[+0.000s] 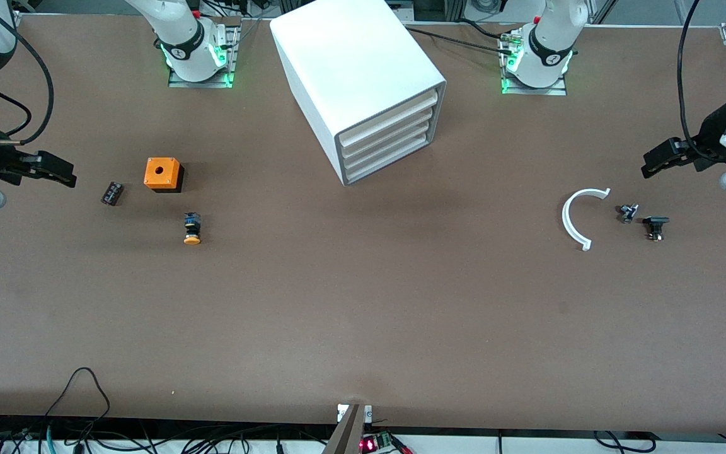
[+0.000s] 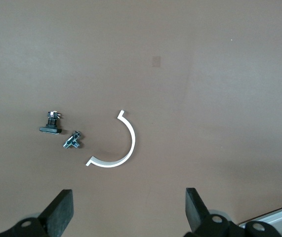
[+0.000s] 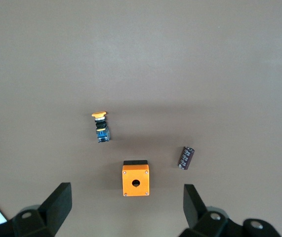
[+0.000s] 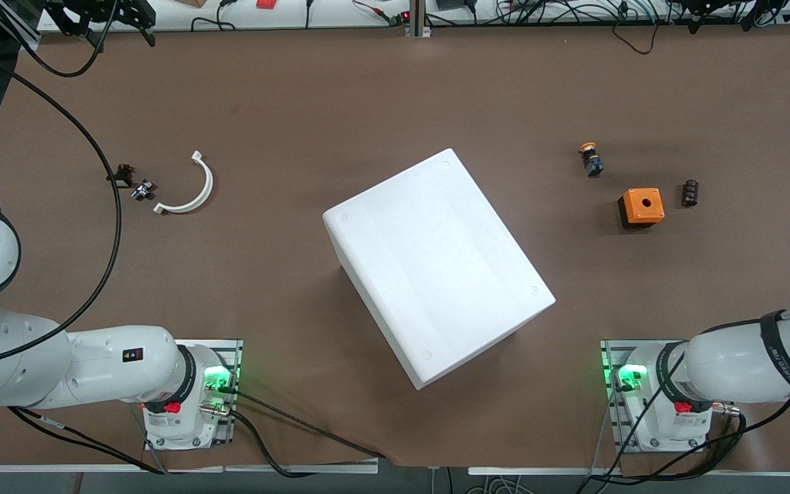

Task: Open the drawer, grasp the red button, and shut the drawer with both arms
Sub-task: 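Reach the left gripper toward the cabinet's drawer handle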

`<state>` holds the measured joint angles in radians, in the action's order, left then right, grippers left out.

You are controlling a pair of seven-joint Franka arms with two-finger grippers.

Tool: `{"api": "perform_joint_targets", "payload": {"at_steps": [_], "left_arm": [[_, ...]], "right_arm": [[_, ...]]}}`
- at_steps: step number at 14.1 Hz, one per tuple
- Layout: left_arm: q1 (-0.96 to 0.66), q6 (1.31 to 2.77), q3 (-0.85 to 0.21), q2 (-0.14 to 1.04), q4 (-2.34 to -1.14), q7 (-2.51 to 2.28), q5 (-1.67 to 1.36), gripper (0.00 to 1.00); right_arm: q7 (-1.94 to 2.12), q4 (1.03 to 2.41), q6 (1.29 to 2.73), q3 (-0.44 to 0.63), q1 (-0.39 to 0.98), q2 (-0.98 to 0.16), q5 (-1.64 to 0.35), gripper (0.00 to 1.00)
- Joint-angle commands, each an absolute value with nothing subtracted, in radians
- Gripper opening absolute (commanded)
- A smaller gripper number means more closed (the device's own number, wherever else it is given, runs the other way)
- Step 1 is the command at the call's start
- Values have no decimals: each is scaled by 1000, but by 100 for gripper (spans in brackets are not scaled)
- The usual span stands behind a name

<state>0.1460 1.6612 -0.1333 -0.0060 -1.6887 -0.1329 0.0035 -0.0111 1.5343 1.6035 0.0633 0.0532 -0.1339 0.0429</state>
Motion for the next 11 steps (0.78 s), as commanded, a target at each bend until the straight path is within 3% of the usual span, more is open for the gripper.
{"api": "perform_joint_targets", "payload": {"at_steps": [1,5,9,11], "left_arm": [[152,1643,-133,35,-1649,-114,15,100],[143,1632,-133,75,-1646,-109,17,100],[106,1634,-137,139,-1742,-72,-23,100],[106,1663,-137,176,-1810,-69,-195,100]], "right_arm": [[8,1545,1597,61,44,-115,28,100],[8,1545,1598,61,44,-117,26,100],[8,1545,1601,61,44,-117,26,100],[8,1545,1601,61,44,-117,26,100]]}}
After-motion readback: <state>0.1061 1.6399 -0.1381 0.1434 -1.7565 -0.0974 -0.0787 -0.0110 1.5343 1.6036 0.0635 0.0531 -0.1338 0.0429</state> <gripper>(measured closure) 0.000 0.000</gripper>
